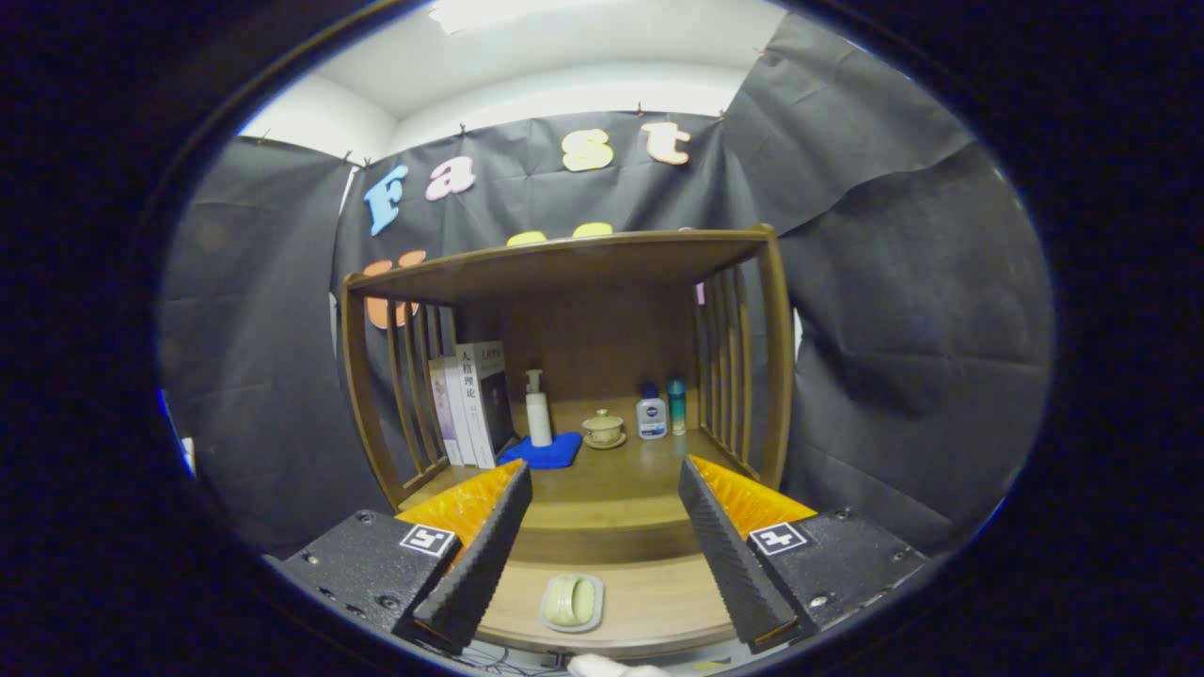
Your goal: Pull open the drawer, take out the items inside it, and place them on the countertop above the cabinet.
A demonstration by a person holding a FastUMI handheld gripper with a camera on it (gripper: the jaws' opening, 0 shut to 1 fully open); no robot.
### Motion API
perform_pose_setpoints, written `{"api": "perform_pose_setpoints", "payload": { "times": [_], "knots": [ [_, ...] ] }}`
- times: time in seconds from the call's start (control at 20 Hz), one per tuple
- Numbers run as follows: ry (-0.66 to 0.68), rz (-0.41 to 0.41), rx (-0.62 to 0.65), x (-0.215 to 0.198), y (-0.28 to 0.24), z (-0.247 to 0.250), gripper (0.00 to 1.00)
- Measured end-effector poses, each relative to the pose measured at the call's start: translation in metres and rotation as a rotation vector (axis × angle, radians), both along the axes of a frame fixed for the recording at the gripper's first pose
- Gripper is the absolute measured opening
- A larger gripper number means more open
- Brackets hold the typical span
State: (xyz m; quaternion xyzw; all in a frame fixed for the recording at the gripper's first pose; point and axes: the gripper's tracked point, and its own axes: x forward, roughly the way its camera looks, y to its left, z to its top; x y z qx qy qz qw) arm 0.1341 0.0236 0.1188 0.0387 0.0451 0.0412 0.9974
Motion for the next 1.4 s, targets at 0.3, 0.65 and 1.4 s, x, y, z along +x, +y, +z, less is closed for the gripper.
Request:
{"api": "perform_pose_setpoints", "payload": {
  "times": [0.3, 0.65, 1.4],
  "knots": [
    [0.295, 0.107, -0.052, 0.064, 0.062, -0.052, 0.99],
    [0.687, 0.14, -0.17, 0.094, 0.084, -0.167, 0.99],
    [1.148, -0.015, -0.132, 0.065, 0.056, -0.279, 0.56]
  ]
}}
